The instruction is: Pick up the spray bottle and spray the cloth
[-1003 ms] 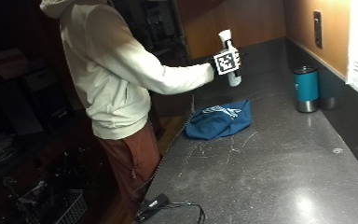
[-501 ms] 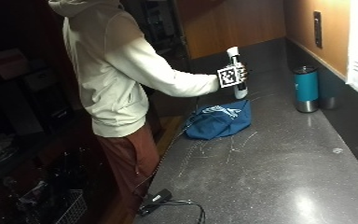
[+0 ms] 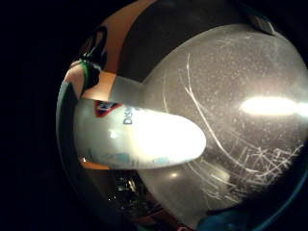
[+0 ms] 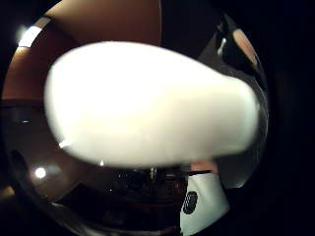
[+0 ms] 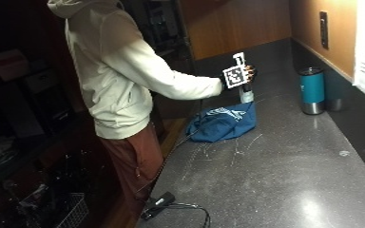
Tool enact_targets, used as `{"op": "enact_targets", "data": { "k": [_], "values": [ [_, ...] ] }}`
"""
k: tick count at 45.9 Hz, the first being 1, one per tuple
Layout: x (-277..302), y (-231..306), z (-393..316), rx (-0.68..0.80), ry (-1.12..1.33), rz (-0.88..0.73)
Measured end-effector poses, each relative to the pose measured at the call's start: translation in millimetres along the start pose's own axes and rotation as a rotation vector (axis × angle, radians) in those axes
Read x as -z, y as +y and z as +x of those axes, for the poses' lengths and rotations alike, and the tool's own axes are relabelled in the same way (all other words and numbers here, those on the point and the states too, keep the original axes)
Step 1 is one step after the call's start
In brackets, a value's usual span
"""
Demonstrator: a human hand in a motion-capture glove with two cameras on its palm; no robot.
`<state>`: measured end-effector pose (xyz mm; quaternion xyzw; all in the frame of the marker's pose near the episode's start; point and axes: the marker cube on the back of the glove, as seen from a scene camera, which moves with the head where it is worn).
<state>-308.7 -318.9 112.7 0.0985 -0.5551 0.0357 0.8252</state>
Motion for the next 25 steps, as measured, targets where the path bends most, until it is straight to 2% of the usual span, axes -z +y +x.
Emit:
{"op": "enact_targets", "data": {
  "k": [3, 6, 12, 17, 21, 25],
  "values": [
    [17.2, -0.9, -18.5, 0.024, -0.096, 0.019],
    [26.0, 1.9, -14.7, 0.027, -0.046, 0.023],
    [40.6, 30.2, -10.2, 0.037, 0.019, -0.126],
    [56.1, 21.5, -20.1, 0.056, 0.002, -0.02],
    [66.3, 30.2, -17.1, 0.064, 0.06, -0.083],
    [70.3, 24.0, -42.5, 0.07, -0.091, -0.042]
  ]
}}
